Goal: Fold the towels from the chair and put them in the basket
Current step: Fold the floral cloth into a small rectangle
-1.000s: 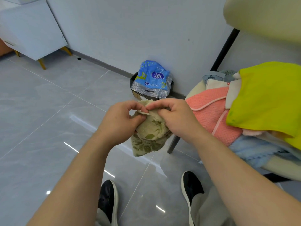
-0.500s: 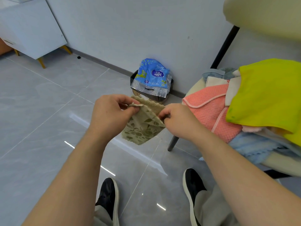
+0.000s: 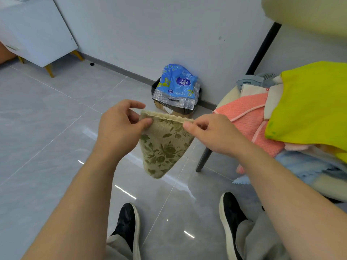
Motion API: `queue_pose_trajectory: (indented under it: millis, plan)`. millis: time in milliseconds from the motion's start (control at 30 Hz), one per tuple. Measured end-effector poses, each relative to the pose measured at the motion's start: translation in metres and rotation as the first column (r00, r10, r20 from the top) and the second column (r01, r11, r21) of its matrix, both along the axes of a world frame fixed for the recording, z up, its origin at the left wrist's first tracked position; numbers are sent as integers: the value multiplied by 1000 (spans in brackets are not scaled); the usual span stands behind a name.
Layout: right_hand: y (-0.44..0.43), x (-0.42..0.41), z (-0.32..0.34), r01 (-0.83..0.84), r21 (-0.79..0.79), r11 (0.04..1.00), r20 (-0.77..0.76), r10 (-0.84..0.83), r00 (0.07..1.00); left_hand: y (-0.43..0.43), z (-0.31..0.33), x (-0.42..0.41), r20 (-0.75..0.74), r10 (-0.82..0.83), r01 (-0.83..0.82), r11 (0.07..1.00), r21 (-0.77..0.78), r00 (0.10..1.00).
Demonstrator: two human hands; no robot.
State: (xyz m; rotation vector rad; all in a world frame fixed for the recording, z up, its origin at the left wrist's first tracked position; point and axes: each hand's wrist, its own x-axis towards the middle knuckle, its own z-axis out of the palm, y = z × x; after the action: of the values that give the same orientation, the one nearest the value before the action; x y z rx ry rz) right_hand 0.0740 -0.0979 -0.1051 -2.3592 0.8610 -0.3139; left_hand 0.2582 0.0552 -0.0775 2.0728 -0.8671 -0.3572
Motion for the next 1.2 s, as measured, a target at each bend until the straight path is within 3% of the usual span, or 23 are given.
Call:
queue_pose_trajectory:
  millis: [67, 267, 433, 633, 800, 1067, 1200]
  plan:
    - [-2, -1, -3, -4, -25, 1000, 52, 5, 999, 0, 0, 0, -15, -10, 10, 1000, 5, 1000]
    - [-2, 0, 0, 50, 182, 982, 271, -99, 958, -3, -2, 0, -187, 33, -40, 999, -29, 982]
    - [-1, 4, -4, 68, 214, 975, 352, -142, 925, -2, -2, 1, -133, 30, -29, 1000, 11, 991]
    - [-1, 6, -8, 104, 190, 976, 310, -161, 937, -2, -1, -1, -175, 2, -7, 1000, -28, 985]
    - [-7, 5, -14, 50, 208, 977, 181, -88, 979, -4, -3, -3, -157, -21, 15, 999, -43, 987]
    - [2, 4, -8, -80, 386, 919, 34, 73, 997, -7, -4, -10, -75, -81, 79, 996, -32, 994]
    - [8, 5, -10, -133, 350, 927, 59, 120, 991, -8, -5, -14, -48, -147, 148, 989, 19, 988]
